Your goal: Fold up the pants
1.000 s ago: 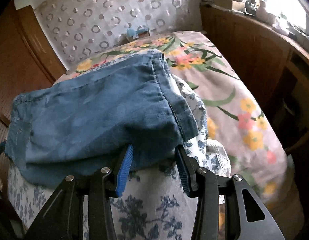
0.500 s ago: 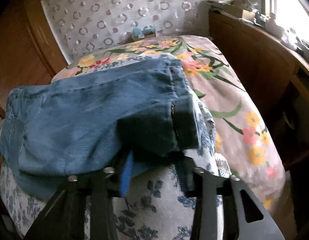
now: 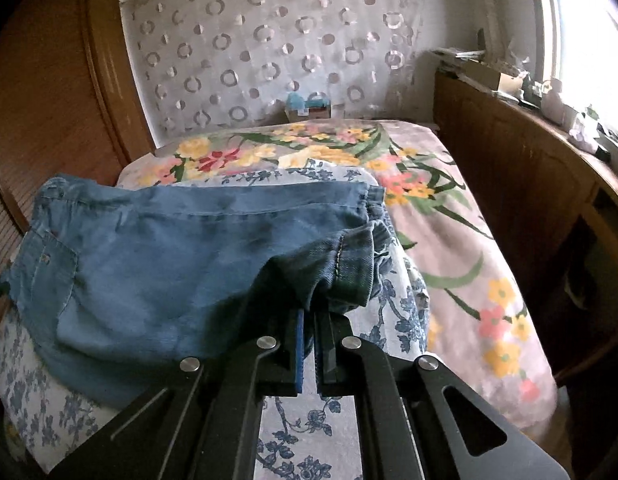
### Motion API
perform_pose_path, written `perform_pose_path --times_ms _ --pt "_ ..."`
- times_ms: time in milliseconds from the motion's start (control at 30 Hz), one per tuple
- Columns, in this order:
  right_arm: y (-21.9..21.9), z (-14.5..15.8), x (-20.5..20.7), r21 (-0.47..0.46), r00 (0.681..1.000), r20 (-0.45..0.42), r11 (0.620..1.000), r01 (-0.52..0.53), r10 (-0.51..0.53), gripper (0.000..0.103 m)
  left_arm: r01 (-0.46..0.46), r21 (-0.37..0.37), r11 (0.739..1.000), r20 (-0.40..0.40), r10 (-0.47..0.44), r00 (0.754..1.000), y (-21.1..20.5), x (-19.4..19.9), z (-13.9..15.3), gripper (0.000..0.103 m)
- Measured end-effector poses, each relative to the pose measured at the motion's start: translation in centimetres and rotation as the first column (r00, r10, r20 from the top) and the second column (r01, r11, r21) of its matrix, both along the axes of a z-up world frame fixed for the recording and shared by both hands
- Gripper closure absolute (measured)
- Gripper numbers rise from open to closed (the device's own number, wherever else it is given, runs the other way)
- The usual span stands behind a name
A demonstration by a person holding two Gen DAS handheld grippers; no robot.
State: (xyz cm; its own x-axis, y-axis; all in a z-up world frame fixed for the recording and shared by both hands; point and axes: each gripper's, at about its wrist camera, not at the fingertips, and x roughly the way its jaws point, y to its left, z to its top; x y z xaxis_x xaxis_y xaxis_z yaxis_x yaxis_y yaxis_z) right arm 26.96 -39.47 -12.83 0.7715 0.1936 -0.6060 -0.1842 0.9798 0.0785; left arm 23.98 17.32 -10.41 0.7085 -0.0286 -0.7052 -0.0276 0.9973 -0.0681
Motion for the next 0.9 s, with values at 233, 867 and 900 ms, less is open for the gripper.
perform_pose_path --times_ms 233,867,900 --pt "0.2 0.3 -0.5 -0.005 1.000 0.007 1.000 0.006 -0.006 0.100 0.016 0.030 0.999 0.042 -0.017 0.999 -0.9 0.1 0.1 0.063" --pt "-0.7 2.8 -4.0 -0.003 0.991 0.121 0.999 0.052 -0.051 0.101 0.053 0.119 0.991 0.184 -0.074 0.980 -3.8 -2.3 6.6 0.084" --pt "-0.7 2.5 -3.7 0.007 0.994 0.103 0.999 0.039 -0.039 0.101 0.055 0.126 0.990 0.185 -0.078 0.980 -3.9 -2.2 6.8 0.084"
